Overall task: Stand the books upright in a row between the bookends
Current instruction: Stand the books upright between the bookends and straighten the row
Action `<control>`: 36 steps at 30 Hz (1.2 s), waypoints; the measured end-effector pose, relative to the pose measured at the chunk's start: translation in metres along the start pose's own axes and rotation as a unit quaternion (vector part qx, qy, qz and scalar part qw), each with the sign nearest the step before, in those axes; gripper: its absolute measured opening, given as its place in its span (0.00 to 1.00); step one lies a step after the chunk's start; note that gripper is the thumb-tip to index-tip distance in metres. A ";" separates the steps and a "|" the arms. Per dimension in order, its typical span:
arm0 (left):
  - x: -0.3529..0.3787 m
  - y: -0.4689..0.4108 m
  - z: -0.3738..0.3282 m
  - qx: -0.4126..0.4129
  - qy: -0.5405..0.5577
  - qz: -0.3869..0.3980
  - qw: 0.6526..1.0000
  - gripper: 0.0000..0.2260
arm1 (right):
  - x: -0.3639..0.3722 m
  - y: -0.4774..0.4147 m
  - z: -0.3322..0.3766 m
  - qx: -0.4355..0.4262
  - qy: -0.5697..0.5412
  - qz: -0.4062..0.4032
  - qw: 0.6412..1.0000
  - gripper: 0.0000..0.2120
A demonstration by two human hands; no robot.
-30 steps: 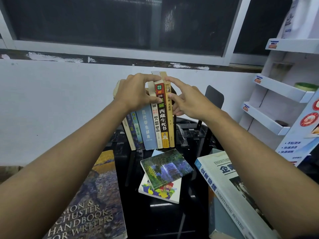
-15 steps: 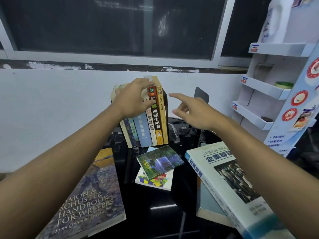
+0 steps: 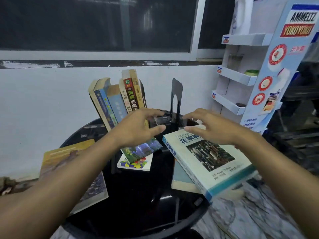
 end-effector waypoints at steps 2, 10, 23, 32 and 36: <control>0.019 0.007 -0.003 -0.008 0.015 0.035 0.999 0.24 | 0.003 0.016 -0.015 0.028 0.004 0.013 1.000 0.27; 0.078 0.025 -0.002 -0.065 0.030 0.138 0.988 0.28 | 0.017 0.051 -0.059 0.140 0.002 0.066 0.988 0.32; 0.107 0.024 0.007 -0.107 0.093 0.121 0.983 0.39 | 0.032 0.062 -0.061 0.173 -0.013 0.064 0.983 0.34; 0.103 0.000 0.018 -0.162 0.193 0.144 0.957 0.33 | 0.036 0.076 -0.058 0.229 -0.104 0.007 0.968 0.29; 0.103 -0.007 0.024 -0.174 0.231 0.159 0.944 0.37 | 0.036 0.077 -0.063 0.263 -0.207 -0.018 0.942 0.31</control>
Point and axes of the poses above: each hand's wrist, its own y-axis away from the middle knuckle, its own x-axis out of the palm, z = x × y, the point moved 4 cm from there along -y, towards the middle knuckle, and after that the axes turned 7 degrees about -z, right-handed, at the moved point
